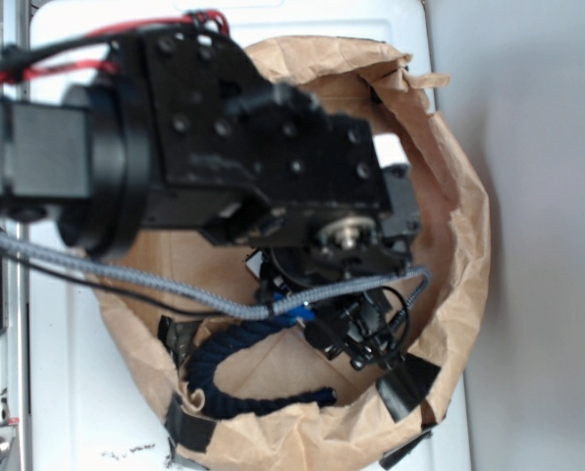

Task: Grab the blue rope.

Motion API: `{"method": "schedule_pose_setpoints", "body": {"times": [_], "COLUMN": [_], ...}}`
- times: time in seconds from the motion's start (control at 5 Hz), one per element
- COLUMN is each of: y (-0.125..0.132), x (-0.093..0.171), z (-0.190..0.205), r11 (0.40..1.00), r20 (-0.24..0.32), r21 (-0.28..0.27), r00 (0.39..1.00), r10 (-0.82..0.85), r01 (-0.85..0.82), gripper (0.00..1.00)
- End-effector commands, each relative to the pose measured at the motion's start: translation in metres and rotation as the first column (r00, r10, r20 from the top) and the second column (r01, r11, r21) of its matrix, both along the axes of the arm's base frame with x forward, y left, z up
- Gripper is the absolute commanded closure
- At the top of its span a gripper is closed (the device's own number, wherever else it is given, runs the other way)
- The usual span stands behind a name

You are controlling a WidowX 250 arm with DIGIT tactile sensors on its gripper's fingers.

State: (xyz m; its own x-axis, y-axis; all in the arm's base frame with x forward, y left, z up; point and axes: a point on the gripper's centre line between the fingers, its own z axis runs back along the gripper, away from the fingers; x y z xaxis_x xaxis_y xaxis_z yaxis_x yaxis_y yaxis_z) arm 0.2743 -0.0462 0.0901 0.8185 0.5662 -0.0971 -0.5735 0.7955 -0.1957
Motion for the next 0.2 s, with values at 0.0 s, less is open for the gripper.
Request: {"method": "schedule_pose_setpoints", "body": {"times": [0.0], "y": [0.01], "x": [0.0017], "z": [0.0466], "r11": [0.999], "r20": [0.121], "r21": [-0.004], "r00": [0.992], "r10": [0.032], "r01": [-0.032], "gripper": [1.0]}}
